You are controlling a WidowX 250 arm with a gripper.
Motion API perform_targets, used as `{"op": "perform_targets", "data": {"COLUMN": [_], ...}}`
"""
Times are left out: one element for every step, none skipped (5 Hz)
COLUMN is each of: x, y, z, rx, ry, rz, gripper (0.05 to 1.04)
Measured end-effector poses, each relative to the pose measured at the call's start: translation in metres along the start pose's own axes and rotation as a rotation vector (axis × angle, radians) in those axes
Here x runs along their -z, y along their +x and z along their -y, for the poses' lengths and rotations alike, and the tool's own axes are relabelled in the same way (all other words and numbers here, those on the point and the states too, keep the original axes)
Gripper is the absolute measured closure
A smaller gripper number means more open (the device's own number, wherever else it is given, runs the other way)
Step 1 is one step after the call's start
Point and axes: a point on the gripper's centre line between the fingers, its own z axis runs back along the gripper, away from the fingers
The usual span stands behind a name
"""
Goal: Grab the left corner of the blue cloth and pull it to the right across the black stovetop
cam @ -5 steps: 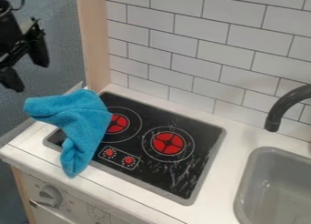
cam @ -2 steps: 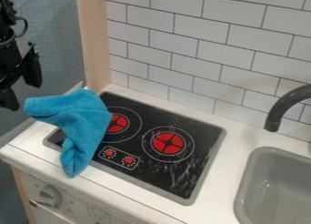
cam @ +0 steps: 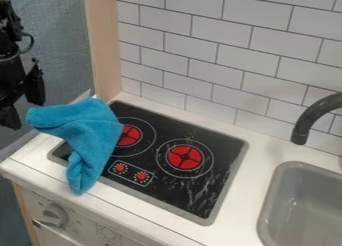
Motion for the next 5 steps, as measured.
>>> {"op": "perform_targets", "data": {"x": [0.009, 0.029, 0.032, 0.032, 0.033], "y": [-0.002, -0.011, -0.013, -0.014, -0.015], "z": [0.001, 0.002, 0.004, 0.005, 0.005], "rx": [0.000, 0.009, 0.026, 0.028, 0.028], "ry": [0.013, 0.029, 0.024, 0.021, 0.020], "rz": [-0.001, -0.041, -0.033, -0.033, -0.037], "gripper": [0.118, 0.244, 0.556, 0.825, 0.992]}}
